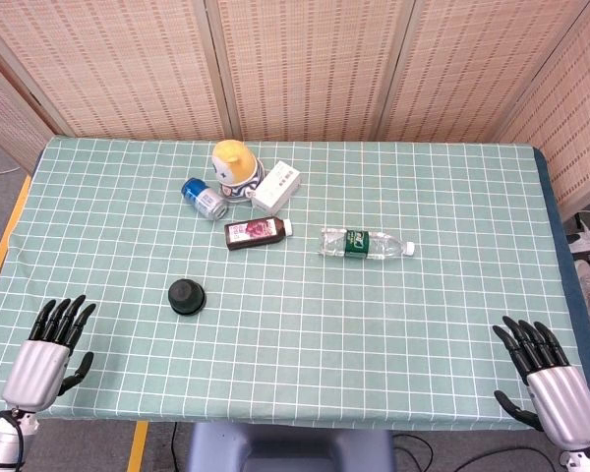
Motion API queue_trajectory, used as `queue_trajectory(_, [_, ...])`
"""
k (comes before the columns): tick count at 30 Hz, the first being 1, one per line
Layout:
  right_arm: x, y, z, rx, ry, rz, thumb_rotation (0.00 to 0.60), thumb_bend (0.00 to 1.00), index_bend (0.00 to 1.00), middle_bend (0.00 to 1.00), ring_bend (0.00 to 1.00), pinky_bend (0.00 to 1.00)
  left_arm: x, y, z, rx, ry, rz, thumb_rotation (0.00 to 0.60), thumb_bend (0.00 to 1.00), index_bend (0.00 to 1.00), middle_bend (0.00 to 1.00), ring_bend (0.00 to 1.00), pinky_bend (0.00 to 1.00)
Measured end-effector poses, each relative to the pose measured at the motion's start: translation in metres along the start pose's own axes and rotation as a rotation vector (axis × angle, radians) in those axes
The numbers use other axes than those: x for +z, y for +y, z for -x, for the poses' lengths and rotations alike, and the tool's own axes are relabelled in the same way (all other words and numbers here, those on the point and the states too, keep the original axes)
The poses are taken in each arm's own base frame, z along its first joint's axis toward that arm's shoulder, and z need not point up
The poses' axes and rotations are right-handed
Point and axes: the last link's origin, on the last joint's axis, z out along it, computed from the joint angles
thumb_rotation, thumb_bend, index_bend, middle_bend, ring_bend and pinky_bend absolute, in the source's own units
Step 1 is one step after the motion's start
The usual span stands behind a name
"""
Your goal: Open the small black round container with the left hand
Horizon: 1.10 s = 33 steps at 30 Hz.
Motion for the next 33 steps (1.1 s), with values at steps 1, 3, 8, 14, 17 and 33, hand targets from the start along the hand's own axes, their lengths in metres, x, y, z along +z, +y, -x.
queue_trajectory(1, [0.0,0.0,0.0,-0.002,0.0,-0.001,0.6,0.15,0.0,0.0,0.0,0.0,0.0,-0.001,-0.001,-0.012,0.0,-0.001,0.6,0.43,0.0,0.0,0.0,0.04])
queue_trajectory(3, [0.002,-0.002,0.002,-0.005,-0.004,-0.003,0.6,0.15,0.0,0.0,0.0,0.0,0.0,-0.002,-0.001,-0.035,-0.003,-0.002,0.6,0.43,0.0,0.0,0.0,0.04])
queue_trajectory(8, [0.006,-0.002,0.006,-0.011,-0.011,-0.003,0.6,0.15,0.0,0.0,0.0,0.0,0.01,0.001,0.002,-0.098,-0.049,0.034,0.6,0.42,0.0,0.0,0.0,0.04])
queue_trajectory(14, [0.013,-0.004,0.014,0.005,-0.063,-0.019,0.6,0.15,0.0,0.0,0.0,0.0,0.047,0.006,0.002,-0.132,-0.185,0.103,0.6,0.42,0.0,0.0,0.0,0.05])
queue_trajectory(17, [0.019,-0.003,0.018,0.03,-0.094,-0.023,0.6,0.15,0.0,0.0,0.0,0.0,0.071,0.007,0.001,-0.137,-0.268,0.102,0.6,0.42,0.0,0.0,0.0,0.05])
queue_trajectory(33, [0.035,0.004,0.024,0.057,-0.158,-0.006,0.6,0.15,0.0,0.0,0.0,0.0,0.165,0.044,-0.033,-0.284,-0.553,0.073,0.6,0.36,0.0,0.0,0.0,0.08])
